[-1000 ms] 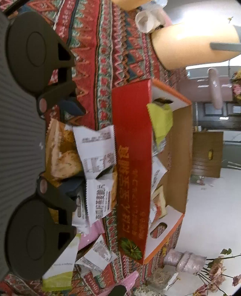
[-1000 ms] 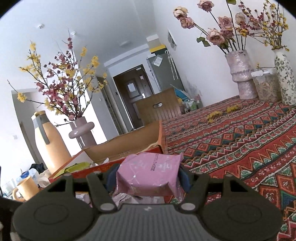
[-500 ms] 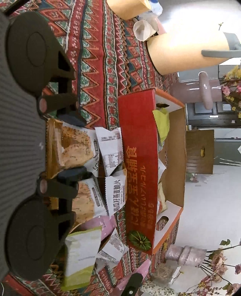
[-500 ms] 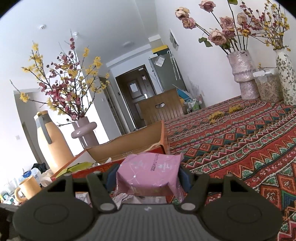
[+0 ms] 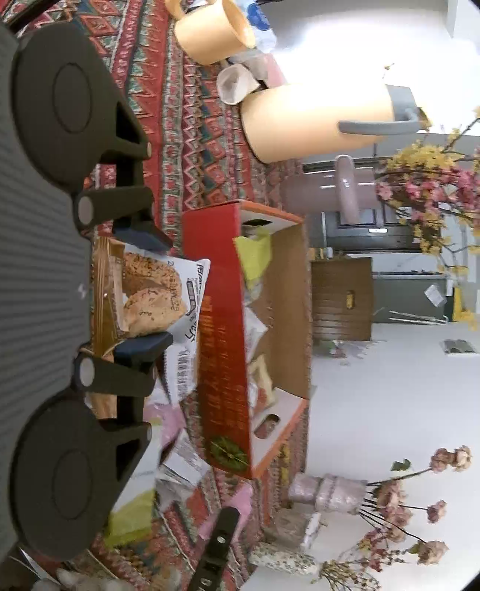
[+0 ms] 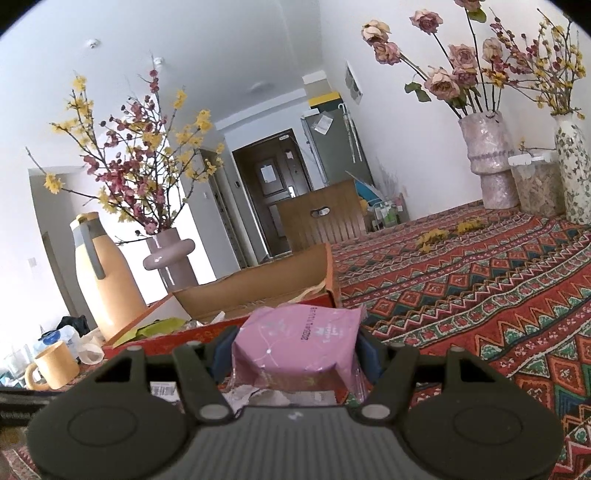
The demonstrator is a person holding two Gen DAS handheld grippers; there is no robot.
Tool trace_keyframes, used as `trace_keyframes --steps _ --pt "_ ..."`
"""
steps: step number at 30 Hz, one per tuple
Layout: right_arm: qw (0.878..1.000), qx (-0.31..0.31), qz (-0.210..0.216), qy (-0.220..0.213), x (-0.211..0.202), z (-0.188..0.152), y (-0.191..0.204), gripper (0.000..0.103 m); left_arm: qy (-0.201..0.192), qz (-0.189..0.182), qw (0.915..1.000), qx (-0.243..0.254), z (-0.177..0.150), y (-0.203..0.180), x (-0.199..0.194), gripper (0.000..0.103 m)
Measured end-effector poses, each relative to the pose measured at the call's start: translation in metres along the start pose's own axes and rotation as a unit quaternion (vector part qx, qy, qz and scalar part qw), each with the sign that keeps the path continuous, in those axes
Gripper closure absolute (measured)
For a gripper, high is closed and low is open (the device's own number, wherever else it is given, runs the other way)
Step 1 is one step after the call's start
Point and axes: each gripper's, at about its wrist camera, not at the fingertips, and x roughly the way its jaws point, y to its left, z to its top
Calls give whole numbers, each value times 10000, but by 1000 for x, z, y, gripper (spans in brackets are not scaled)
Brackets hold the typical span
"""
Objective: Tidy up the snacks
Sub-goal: 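Grasp the clear biscuit pack with the left gripper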
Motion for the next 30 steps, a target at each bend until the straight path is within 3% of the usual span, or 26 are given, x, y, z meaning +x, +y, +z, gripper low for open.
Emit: trace_keyframes --steps 16,30 --pt "9991 -273 292 -166 -5 18 27 37 -619 -136 9979 -103 38 -8 -12 54" --pt "9974 -459 429 -352 15 45 41 37 -876 -7 9958 -254 71 -6 5 54"
